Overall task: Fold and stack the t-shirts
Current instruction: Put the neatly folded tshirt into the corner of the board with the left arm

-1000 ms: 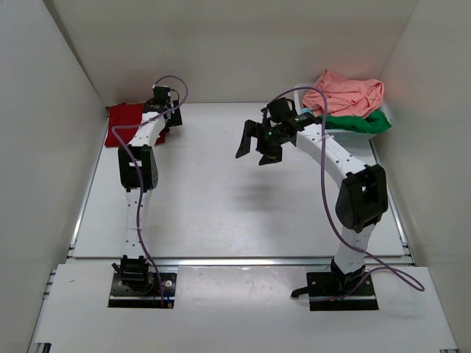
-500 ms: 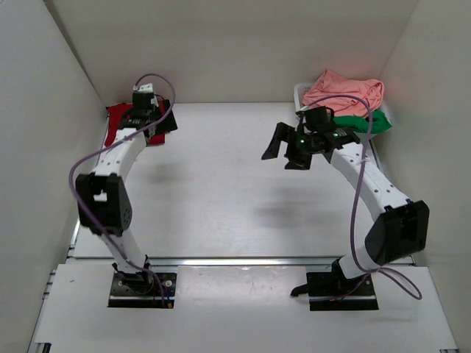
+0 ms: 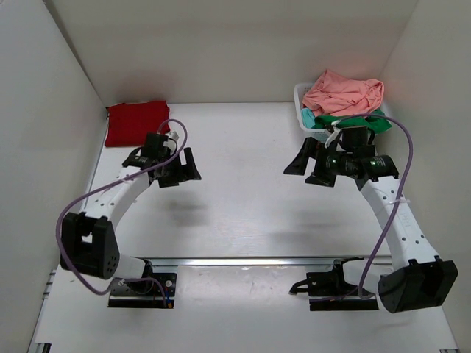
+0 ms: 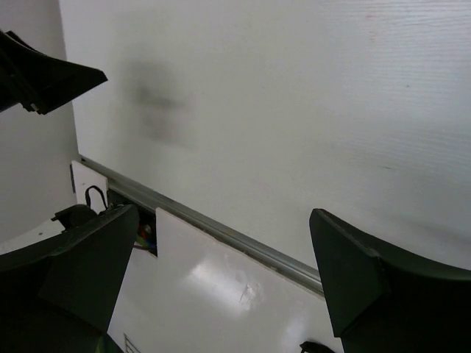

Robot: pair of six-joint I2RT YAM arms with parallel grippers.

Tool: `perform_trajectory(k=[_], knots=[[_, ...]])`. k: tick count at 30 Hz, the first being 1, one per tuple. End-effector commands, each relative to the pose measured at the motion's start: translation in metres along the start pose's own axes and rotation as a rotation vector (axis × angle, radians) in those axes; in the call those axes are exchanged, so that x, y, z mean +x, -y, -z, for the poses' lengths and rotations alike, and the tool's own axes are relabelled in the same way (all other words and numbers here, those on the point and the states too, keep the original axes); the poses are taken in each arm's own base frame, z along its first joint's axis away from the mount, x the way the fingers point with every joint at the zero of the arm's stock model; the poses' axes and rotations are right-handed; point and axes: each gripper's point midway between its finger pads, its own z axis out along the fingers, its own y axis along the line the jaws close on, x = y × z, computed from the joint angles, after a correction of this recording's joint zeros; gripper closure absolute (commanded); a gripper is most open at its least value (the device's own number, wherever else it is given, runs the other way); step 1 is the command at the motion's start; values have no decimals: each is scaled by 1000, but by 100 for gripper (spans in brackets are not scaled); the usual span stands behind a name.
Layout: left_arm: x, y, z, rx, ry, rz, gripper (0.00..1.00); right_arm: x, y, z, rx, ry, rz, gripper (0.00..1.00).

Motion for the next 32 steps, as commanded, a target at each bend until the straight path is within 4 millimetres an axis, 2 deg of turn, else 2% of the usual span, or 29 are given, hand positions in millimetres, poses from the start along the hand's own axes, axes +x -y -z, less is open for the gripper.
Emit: perform_trajectory(k=[1, 4, 6, 8, 9, 13, 15, 21, 28, 32], knots=[[5, 24, 35, 69, 40, -38, 1, -4, -30, 21, -104, 37, 77, 1], [6, 21, 48, 50, 64, -50, 1, -4, -45, 35, -199, 31, 31, 1], [5, 21, 53, 41, 72, -56, 1, -11, -67, 55, -319, 122, 92, 1], [7, 22, 58, 51, 75, -58, 1, -9, -69, 57, -400, 142, 59, 1], [7, 23, 59, 51, 80, -58, 2, -10, -78, 68, -461, 174, 100, 1], [13, 30, 62, 114, 64, -46, 2, -2, -69, 70, -523, 169, 62, 0], [15, 27, 63, 118, 57, -35, 1, -1, -67, 69, -527, 168, 69, 1], [9, 29, 73, 121, 83, -41, 1, 1, -71, 71, -537, 162, 96, 1], [11, 27, 70, 127, 81, -21, 1, -1, -69, 78, -553, 177, 131, 1], [14, 26, 67, 123, 70, -30, 2, -4, -68, 75, -476, 167, 165, 1]])
